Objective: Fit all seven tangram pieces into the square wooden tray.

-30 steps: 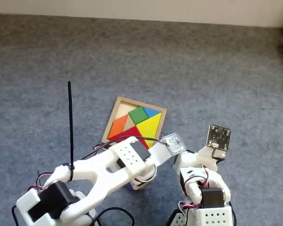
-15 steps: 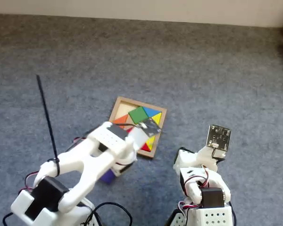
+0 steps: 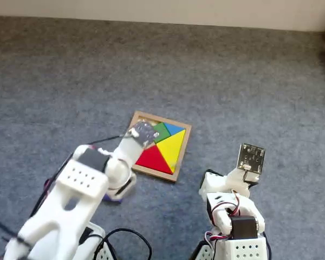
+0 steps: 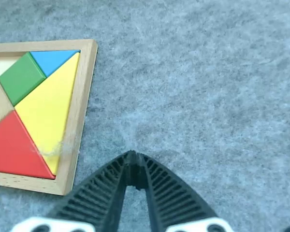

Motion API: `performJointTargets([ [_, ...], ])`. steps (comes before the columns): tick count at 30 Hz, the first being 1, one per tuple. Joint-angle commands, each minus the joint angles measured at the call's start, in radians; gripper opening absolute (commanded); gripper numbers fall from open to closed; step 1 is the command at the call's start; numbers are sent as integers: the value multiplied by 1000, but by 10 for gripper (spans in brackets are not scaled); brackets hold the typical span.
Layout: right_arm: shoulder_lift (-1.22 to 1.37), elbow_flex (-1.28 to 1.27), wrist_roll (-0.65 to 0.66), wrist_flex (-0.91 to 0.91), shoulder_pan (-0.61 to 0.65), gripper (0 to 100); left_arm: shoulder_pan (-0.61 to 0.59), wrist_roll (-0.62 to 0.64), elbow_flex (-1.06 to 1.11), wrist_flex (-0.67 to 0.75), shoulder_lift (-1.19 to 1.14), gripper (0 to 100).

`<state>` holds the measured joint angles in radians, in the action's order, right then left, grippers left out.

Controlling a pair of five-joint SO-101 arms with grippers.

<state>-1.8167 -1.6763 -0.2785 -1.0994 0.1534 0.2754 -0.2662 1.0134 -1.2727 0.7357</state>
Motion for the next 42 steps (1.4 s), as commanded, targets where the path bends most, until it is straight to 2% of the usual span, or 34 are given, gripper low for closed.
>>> performJointTargets([
  [1,-13,-137,11,-8,-10,5,-47,-9,58,-9,125,252],
  [6,-13,-137,11,-8,-10,5,-87,-11,120,-3,153,252],
  [13,-13,-137,11,-8,-12,5,-82,-12,163,2,151,253],
  [17,-13,-137,11,-8,-13,5,-87,-61,229,60,151,252],
  [24,-13,-137,11,-8,-13,5,-90,-63,289,124,151,248],
  [39,-13,-137,11,-8,-13,5,-90,-61,294,132,147,248],
  [42,-13,-137,11,-8,-15,5,-90,-61,268,143,67,224],
])
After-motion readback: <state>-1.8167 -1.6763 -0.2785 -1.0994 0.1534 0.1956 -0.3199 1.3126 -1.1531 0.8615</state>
